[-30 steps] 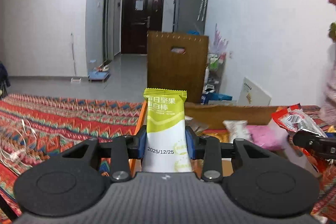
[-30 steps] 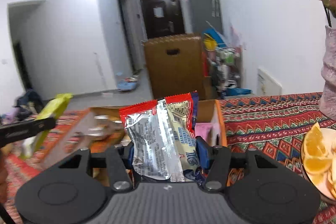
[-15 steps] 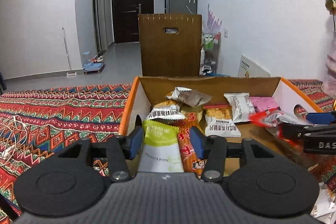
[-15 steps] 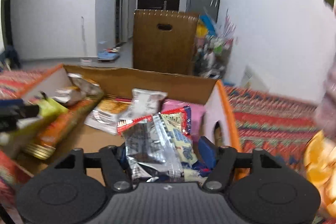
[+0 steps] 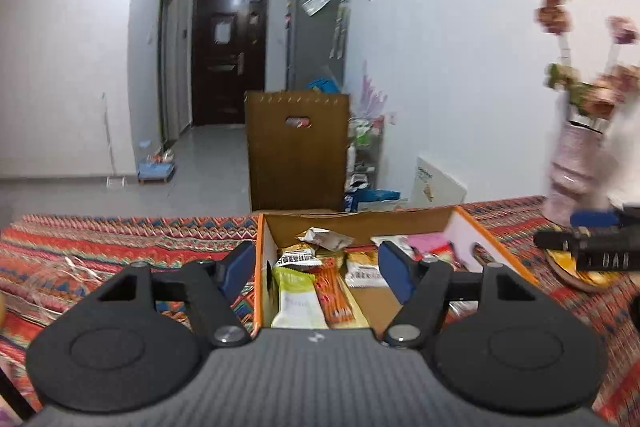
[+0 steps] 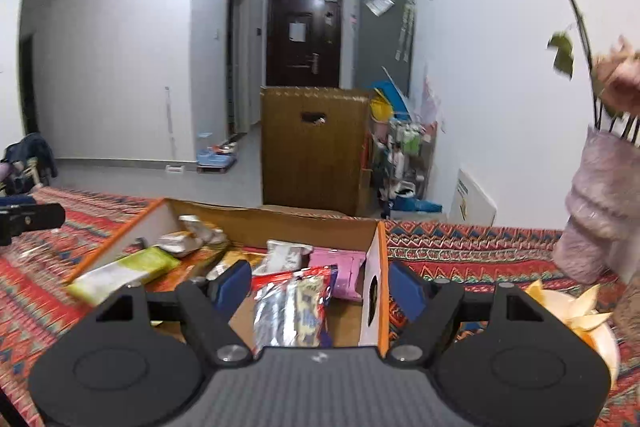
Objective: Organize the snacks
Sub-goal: 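Withdraw both tools from the box over the remaining packets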
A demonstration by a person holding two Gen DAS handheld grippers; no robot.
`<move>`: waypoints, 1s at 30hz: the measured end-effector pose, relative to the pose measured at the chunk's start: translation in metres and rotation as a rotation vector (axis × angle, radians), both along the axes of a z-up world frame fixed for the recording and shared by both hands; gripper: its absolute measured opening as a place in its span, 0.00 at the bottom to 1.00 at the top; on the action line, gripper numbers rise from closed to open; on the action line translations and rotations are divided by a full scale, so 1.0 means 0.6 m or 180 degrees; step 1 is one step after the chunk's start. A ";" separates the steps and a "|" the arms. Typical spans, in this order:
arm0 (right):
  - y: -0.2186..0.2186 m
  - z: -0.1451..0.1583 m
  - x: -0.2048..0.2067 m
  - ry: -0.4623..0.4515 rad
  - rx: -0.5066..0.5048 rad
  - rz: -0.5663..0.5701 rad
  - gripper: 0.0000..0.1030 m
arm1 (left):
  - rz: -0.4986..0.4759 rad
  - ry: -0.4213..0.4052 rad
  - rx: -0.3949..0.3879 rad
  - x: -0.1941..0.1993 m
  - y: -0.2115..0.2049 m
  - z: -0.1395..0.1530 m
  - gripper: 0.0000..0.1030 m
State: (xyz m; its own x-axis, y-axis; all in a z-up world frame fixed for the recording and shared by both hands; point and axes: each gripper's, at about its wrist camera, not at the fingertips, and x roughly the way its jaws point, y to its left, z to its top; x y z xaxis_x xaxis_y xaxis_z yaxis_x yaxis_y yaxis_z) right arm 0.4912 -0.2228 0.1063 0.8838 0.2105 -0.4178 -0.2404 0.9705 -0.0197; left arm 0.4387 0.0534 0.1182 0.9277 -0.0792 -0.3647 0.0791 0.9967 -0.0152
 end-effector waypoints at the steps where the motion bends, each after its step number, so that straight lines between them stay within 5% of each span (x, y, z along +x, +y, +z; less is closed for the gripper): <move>1: -0.007 0.011 -0.026 -0.0031 0.0014 0.0018 0.75 | -0.0049 -0.0061 0.0020 -0.035 -0.001 0.007 0.72; 7: -0.041 0.029 -0.192 -0.0217 -0.0006 0.0123 0.84 | -0.0172 -0.0209 0.0027 -0.213 -0.015 0.016 0.82; 16: -0.045 -0.040 -0.406 -0.0259 -0.0029 0.0226 0.90 | -0.0080 -0.0046 -0.0134 -0.400 -0.042 -0.052 0.89; 24: -0.043 -0.135 -0.525 0.0063 -0.0081 0.0251 0.90 | 0.0113 0.0506 -0.0286 -0.475 -0.036 -0.133 0.89; 30: -0.050 -0.172 -0.546 0.0253 -0.0055 0.0248 0.90 | 0.0105 0.0652 -0.0344 -0.475 -0.036 -0.153 0.89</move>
